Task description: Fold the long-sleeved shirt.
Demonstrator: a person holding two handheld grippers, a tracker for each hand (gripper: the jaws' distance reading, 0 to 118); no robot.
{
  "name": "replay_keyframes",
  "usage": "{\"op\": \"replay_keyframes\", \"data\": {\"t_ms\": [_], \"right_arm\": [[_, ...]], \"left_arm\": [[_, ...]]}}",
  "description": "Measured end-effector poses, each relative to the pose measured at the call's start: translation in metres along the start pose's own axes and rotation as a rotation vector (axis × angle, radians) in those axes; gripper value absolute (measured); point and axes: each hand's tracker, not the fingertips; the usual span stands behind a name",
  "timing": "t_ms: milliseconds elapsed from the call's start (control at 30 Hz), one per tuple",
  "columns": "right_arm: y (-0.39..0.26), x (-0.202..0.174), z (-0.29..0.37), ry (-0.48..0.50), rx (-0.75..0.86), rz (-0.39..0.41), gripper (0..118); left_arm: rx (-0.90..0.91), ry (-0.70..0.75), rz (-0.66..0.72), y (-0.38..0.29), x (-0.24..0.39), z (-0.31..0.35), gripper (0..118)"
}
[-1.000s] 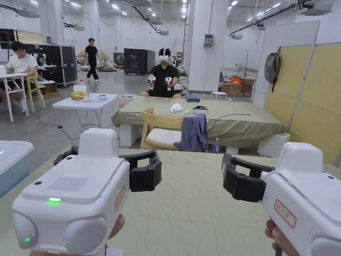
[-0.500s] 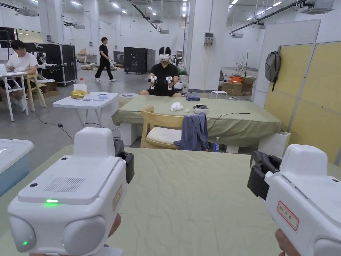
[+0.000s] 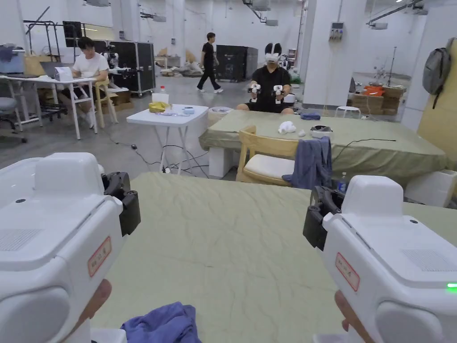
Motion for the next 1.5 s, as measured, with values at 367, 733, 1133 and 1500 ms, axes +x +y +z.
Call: {"op": "replay_keyframes", "data": {"t_ms": [367,733,1133,1500], "right_arm": [[-0.044,-0.152,-0.049,0.536,-0.097,-0.014,5],[-0.107,-0.044,-0.077,0.286,-0.313,0.007,4],[-0.154,0.022,-0.088,0.151,-0.469,-0.058,4],[-0.106,0.070,-0.043,0.164,-0.303,-0.154,3]], "left_arm": [[-0.183,0.299,0.029,-0.048,-0.115,0.003,3],[-0.693,0.023,0.312,-0.214,-0.085,-0.145,116],[-0.953,0.078,0.291,-0.308,-0.063,-0.240,25],[-0.639,-0.268,0.257,-0.112,0.021,-0.223,11]]}}
